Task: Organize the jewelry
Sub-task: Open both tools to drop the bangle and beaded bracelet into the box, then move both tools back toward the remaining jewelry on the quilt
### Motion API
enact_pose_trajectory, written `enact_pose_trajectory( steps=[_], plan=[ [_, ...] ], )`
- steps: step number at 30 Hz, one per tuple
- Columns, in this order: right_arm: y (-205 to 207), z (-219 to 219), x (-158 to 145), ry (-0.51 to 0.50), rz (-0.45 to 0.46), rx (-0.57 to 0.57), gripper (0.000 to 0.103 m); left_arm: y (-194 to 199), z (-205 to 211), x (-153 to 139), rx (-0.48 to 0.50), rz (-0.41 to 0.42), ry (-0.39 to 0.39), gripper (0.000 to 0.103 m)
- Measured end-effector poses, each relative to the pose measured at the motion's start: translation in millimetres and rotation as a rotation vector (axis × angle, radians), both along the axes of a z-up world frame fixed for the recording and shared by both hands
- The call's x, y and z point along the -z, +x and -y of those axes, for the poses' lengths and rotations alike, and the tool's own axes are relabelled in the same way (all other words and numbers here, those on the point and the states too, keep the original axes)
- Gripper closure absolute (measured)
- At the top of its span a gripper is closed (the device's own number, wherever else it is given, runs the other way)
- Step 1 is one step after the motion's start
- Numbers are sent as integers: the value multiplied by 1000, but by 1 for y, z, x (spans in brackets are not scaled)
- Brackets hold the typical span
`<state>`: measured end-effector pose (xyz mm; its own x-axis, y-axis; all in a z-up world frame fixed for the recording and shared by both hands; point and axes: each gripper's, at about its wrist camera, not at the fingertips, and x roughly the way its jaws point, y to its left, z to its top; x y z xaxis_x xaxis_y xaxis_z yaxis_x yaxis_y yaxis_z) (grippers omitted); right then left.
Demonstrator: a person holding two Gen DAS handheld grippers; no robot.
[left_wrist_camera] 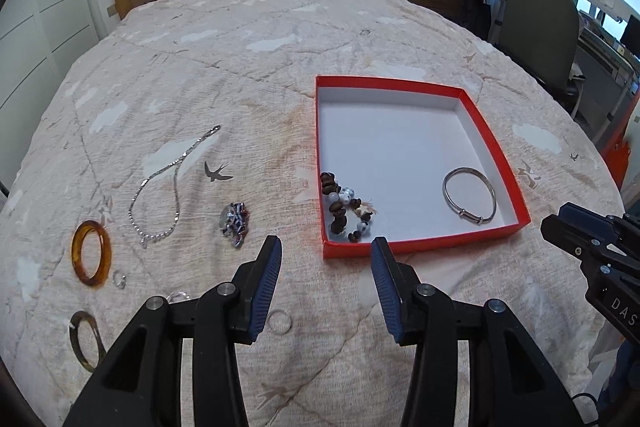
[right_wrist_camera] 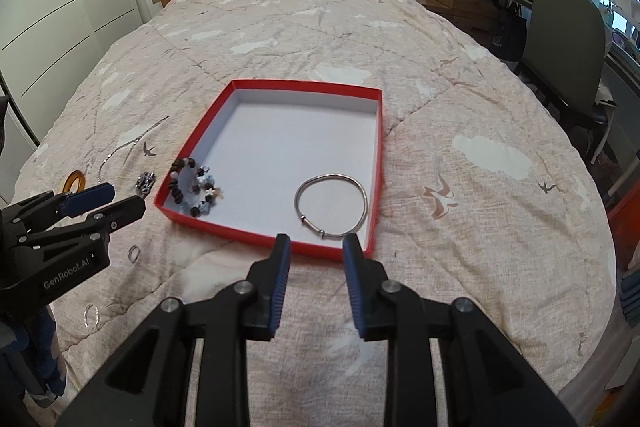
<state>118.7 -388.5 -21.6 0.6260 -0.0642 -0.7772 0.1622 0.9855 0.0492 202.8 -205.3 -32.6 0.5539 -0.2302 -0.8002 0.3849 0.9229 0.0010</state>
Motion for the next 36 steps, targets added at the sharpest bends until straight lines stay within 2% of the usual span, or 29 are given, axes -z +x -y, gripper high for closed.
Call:
enact_pose_trajectory(
  steps=[10,24,30,36],
  plan=[
    [-23,-26,-20,16,26,-57,77,-28,-43,-21,-61,30,17,55],
    [-61,-87,-54,83,78,-203,77,-96,-186,-50,-265,96,27,55],
    [-71,-125,-58,113,85,-290,77,-121,-242,-49,-352,112,14,55],
    [-72,-156,-54,116,68,-355,77,-134,-285,-33,-425,88,-14,55]
  ],
)
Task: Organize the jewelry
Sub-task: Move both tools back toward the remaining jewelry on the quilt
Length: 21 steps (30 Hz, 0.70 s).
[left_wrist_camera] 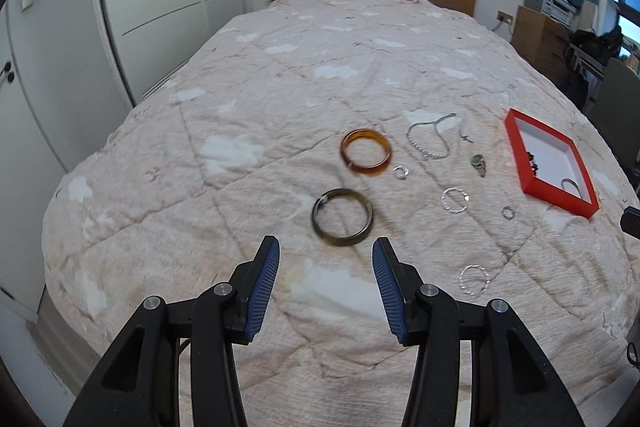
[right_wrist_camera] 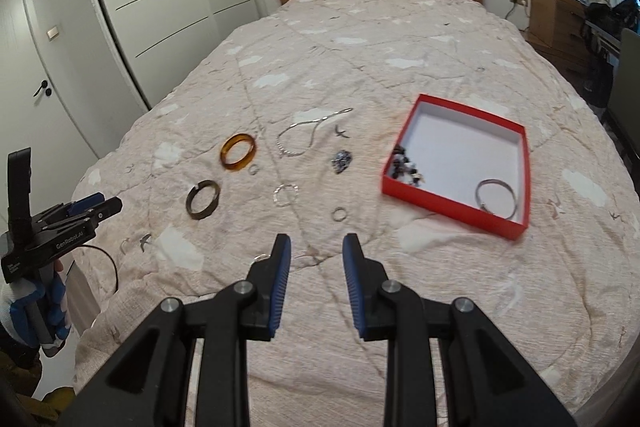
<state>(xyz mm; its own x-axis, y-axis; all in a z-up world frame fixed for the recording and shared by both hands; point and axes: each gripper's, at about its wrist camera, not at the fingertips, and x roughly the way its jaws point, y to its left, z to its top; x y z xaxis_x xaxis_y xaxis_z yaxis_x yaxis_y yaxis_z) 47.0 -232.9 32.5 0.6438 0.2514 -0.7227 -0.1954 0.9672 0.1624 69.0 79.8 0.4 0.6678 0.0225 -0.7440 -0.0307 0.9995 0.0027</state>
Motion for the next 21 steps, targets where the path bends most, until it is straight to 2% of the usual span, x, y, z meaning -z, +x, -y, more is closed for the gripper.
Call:
enact_pose_trajectory(
  steps=[9,21],
  plan=[
    [12,-28,24,-4,-71,-53,77,7,-21,24,-36,-33,-30,55],
    [49,-38,68,9,-159,-93,77,44,-21,56,-53,-96,-15,55]
  ],
)
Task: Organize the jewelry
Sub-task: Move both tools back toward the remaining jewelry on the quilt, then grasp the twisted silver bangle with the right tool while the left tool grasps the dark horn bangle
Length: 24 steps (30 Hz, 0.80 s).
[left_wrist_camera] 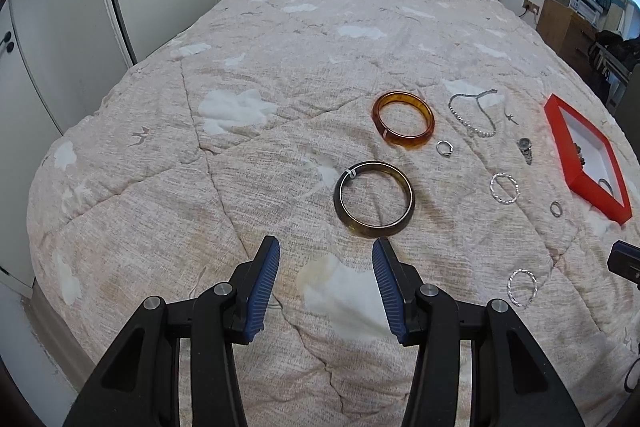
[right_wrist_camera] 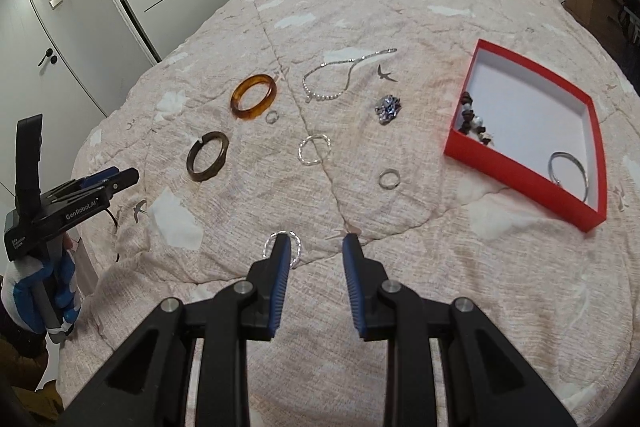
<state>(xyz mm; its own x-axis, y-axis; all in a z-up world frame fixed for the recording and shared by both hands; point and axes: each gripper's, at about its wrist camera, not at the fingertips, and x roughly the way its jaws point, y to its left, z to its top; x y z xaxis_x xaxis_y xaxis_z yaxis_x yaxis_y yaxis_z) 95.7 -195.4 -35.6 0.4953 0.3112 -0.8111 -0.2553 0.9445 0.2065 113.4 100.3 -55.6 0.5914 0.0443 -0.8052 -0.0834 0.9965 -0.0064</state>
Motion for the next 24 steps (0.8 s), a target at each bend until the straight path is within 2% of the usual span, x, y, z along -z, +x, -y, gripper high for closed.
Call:
enact_pose_trajectory(
  steps=[10,24],
  plan=[
    [27,9,22,3,-33,15,77,35,1,21,-2,-37,7,57],
    [53,4,33,5,-39,-7,77,65,0,41,4,-67,-2,61]
  ],
)
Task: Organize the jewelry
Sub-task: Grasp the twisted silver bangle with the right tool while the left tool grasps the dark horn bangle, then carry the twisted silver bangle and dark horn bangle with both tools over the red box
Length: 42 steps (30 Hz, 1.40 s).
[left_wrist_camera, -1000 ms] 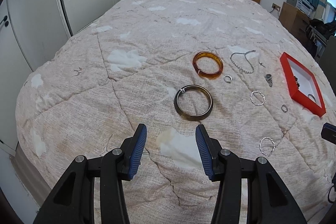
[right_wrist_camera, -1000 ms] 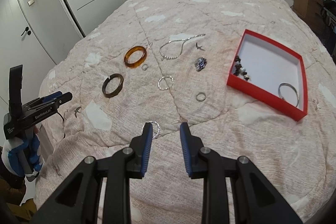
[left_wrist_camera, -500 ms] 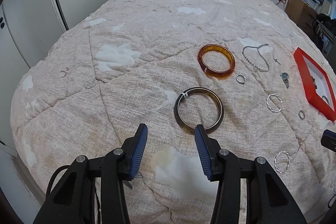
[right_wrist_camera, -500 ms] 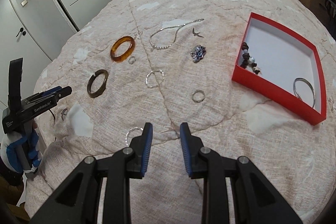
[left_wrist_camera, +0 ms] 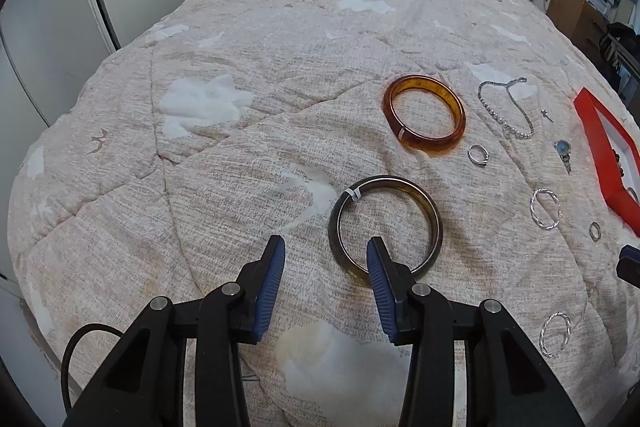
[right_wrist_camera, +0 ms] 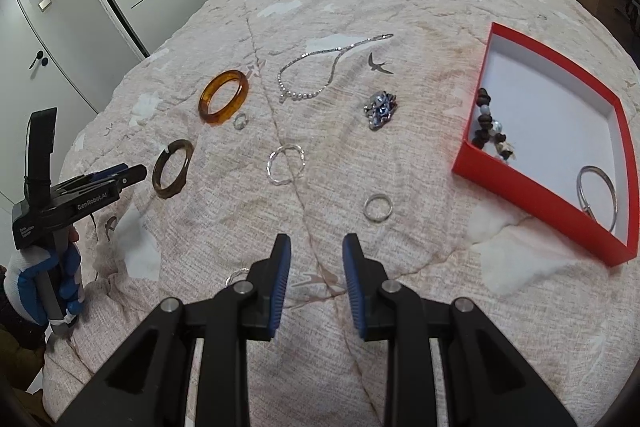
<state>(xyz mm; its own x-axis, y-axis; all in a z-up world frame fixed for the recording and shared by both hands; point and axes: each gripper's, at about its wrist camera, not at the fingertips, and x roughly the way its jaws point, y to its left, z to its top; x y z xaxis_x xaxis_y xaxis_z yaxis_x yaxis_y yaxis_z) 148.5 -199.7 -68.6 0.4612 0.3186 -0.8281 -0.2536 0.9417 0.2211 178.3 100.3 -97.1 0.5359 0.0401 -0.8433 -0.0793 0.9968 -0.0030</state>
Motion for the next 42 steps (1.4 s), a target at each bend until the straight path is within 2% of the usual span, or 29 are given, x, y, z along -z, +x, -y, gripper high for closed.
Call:
enact_pose_trajectory(
  steps=[12,18,23,35,36,38,39,42],
  plan=[
    [2,-4,9,16,-23,-25,77,12,6,14,30,-31,-17,67],
    [-4,-18,22,31,-62,-82,77,19,6,25,28,-69,-31,75],
    [-10,-32,37,42,-109,-139,78,25,6,33,32,-95,-53,77],
    [-11,-46,62,-23,-144,-175,78,47,4,47,39,-134,-107,82],
    [-11,-47,63,-28,-143,-178,79,46,3,47,37,-133,-111,86],
    [-11,-48,66,-38,-144,-179,92,49,-4,47,34,-129,-114,92],
    [-8,-51,67,-45,-144,-177,94,49,-4,46,36,-125,-113,95],
    [-7,-51,68,-40,-143,-167,98,46,-3,41,40,-102,-104,95]
  ],
)
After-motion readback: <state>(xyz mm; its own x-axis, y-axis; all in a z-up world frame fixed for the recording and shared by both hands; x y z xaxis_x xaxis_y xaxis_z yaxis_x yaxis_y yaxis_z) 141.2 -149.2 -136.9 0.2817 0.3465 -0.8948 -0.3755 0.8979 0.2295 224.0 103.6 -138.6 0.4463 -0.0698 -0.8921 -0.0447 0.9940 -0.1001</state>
